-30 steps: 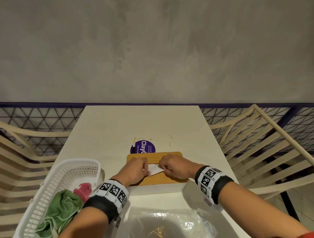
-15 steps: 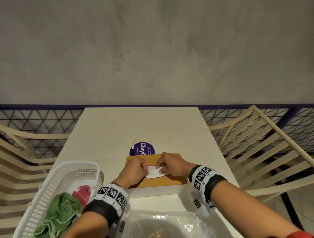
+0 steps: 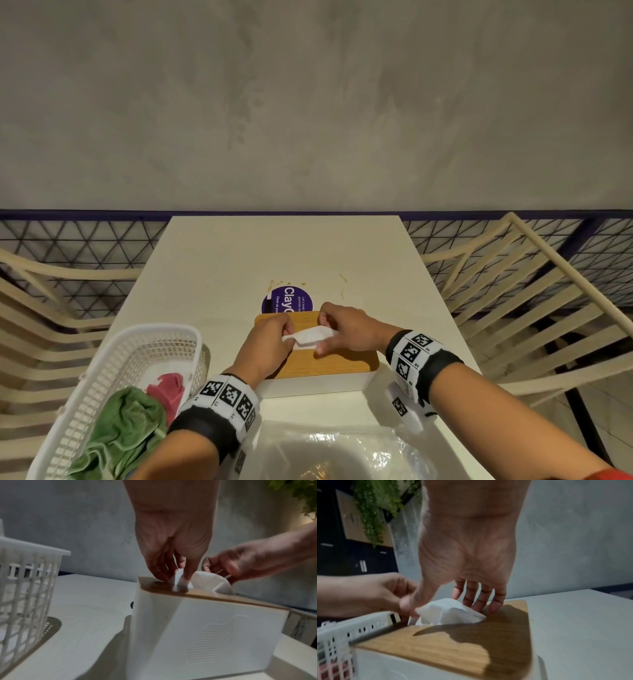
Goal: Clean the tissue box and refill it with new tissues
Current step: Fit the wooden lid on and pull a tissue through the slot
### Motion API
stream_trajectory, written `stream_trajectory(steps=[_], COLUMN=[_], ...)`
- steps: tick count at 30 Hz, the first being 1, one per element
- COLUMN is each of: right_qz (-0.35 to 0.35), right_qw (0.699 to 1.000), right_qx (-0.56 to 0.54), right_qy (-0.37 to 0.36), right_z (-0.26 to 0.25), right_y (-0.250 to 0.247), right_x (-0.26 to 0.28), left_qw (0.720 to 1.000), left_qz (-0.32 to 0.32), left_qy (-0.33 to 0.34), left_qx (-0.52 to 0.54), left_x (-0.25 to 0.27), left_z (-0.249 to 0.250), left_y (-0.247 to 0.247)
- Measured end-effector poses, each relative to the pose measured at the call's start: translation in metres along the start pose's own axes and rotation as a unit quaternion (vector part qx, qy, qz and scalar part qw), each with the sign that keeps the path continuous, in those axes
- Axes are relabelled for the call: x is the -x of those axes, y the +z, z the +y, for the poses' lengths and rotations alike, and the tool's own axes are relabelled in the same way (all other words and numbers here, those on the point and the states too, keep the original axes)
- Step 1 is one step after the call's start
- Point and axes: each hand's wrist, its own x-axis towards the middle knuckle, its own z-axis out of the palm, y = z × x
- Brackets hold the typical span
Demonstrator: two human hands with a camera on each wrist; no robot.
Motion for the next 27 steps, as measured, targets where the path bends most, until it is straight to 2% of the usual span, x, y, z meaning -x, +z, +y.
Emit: stream_trajectory(steps=[3,6,8,13,16,21,23,25,27], right_qz=[0.019,0.087,0.106,0.073,0.044,0.11,0.101,0.062,0.04], right_qw=[0.997,0.996,0.994,0.997,0.997,0.98,0.973,0.975,0.988], right_qx=[0.069,0.013,-0.007,-0.017,0.065,0.148,0.165,0.148,0.092], right_qy=[0.006,0.027,0.037,0.025,0.002,-0.072,-0.127,-0.152,-0.121], right_z=[0.003,0.008,0.012,0.013,0.01,0.001,0.003,0.006,0.007], right_y=[0.0,-0.004,-0.006,-0.003,0.004,0.012,0.013,0.015,0.015], right_x=[0.0,-0.001,-0.002,-0.004,-0.003,0.004,0.01,0.015,0.017], left_qw=[1.0,0.997,0.995,0.99,0.989,0.987,0.99,0.991,0.989], left_qz=[0.008,0.02,0.026,-0.01,-0.009,-0.032,-0.053,-0.075,-0.091], left_qy=[-0.011,-0.037,-0.044,-0.032,-0.041,-0.045,-0.031,-0.017,-0.011], left_qx=[0.025,0.066,0.085,0.138,0.144,0.152,0.125,0.114,0.113], left_x=[-0.004,-0.009,-0.009,-0.005,-0.005,-0.006,-0.007,-0.007,-0.007], left_z=[-0.003,-0.004,-0.005,-0.005,-0.004,-0.003,-0.002,0.0,0.0], left_y=[0.0,0.0,0.0,-0.004,-0.004,-0.003,-0.004,-0.006,-0.009])
